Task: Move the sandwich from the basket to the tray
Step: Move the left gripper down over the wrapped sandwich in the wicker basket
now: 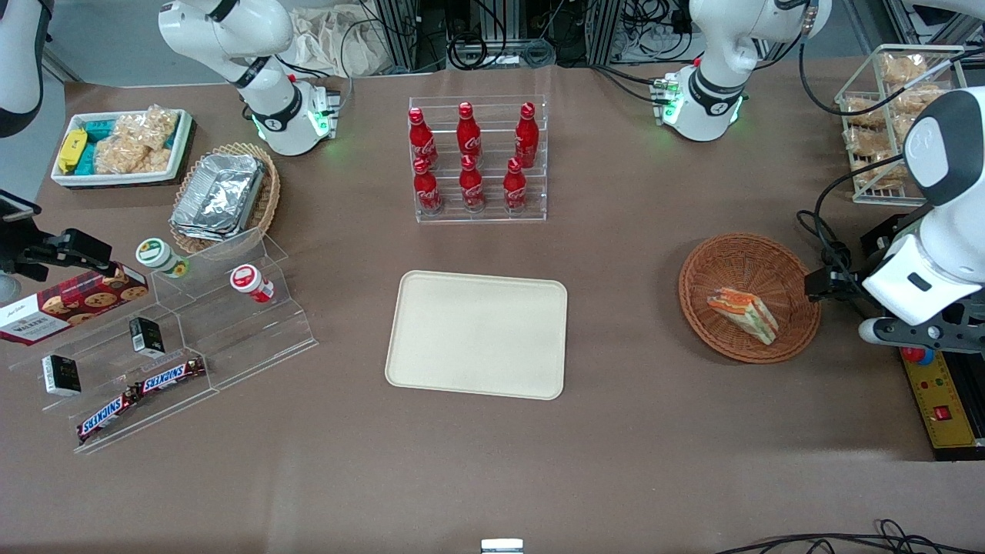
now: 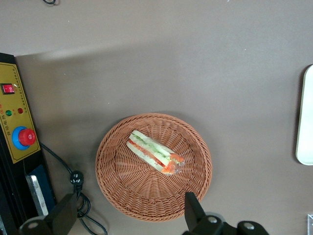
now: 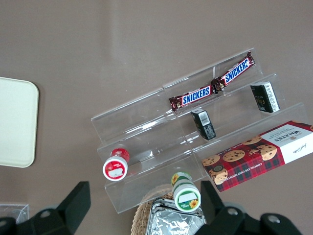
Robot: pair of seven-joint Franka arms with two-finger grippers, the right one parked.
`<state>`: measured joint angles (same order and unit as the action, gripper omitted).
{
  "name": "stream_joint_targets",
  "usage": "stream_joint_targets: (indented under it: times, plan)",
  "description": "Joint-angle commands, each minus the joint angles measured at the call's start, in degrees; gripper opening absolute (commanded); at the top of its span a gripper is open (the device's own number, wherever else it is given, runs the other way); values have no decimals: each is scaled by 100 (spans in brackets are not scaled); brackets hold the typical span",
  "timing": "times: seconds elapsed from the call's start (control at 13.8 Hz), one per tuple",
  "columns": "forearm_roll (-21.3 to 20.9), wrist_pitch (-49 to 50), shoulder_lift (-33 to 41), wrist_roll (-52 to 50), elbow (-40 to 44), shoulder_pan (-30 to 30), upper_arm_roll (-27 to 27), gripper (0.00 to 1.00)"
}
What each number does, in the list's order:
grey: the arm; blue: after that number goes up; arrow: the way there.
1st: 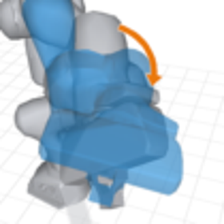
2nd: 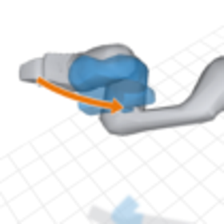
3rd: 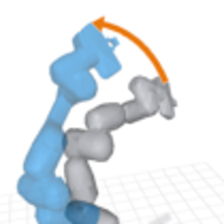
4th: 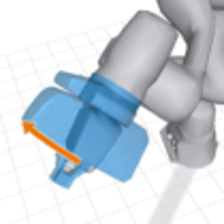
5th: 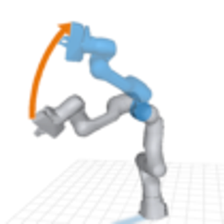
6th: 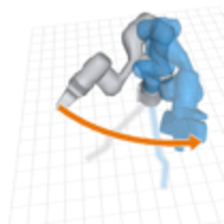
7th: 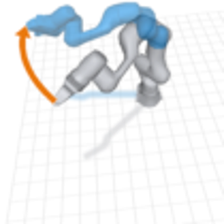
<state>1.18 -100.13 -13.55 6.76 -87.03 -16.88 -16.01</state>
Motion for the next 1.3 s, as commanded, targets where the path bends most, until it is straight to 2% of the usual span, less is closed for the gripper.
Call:
stream_joint_targets:
  times: [0.0,0.22,0.43,0.58,0.72,1.23]
  plan:
    - [22,178,-121,-356,231,1,-17,99]
    - [49,309,-148,-1147,230,-26,18,99]
    - [330,433,-165,-2569,21,-52,89,99]
    - [374,433,-235,-3642,-199,-52,98,99]
    - [305,328,-480,-4233,-454,-43,89,99]
    - [260,-1841,-561,-5254,-2061,-43,71,99]
